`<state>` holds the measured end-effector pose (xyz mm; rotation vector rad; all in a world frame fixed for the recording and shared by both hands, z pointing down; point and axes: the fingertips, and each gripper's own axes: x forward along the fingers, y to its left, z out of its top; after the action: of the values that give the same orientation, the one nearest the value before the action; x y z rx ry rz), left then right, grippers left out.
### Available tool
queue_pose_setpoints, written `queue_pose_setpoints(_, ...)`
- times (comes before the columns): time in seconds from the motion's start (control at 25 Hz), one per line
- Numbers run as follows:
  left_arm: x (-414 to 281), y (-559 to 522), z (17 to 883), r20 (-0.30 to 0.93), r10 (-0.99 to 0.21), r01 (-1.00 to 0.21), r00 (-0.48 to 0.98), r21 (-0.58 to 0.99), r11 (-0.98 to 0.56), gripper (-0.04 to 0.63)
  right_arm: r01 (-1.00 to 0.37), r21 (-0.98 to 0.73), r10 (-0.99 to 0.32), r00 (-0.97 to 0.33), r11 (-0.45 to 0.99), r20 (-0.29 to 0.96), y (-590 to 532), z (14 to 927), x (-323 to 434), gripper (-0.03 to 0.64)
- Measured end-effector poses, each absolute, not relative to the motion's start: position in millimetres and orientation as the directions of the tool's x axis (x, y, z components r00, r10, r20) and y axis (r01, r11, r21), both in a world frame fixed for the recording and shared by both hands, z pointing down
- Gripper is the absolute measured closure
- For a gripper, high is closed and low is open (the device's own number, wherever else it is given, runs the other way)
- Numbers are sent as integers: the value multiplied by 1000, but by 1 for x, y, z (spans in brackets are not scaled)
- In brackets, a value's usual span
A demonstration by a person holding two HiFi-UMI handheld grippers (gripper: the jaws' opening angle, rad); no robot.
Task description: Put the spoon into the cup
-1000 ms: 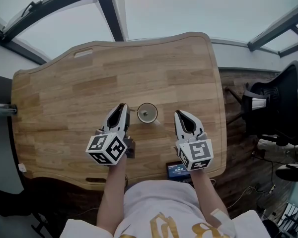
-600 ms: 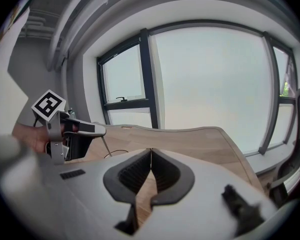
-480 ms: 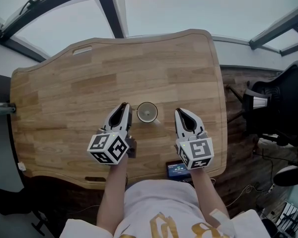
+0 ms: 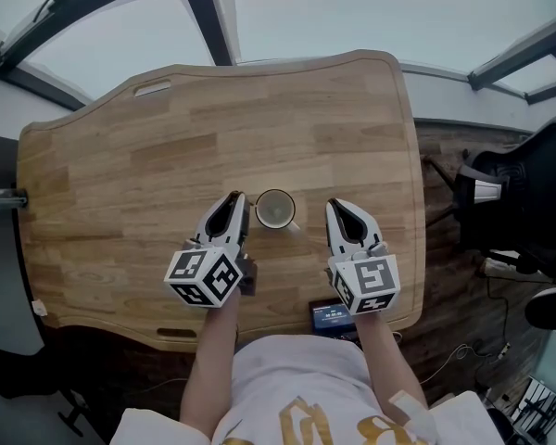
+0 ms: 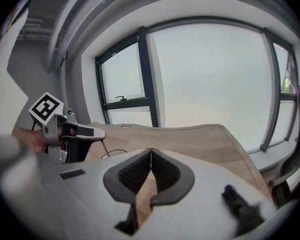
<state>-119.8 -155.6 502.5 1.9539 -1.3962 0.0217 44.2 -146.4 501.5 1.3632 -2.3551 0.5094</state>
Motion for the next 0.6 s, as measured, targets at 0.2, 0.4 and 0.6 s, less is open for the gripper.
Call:
queue_pose_setpoints(0.2, -117, -156, 506, 411, -812, -827, 414, 543, -147, 545, -875, -126, -741, -465, 467, 485, -149, 503, 44, 586)
queue_pose_setpoints(0.4, -116, -156, 509, 407, -812, -820, 419, 554, -145, 545, -874, -126, -737, -466, 469, 490, -149, 505, 44, 586)
queue_pose_setpoints(0.6, -114, -155, 513, 410, -808, -818, 423, 556, -146, 545, -874, -122, -734, -464, 470, 496, -148, 507, 47, 586)
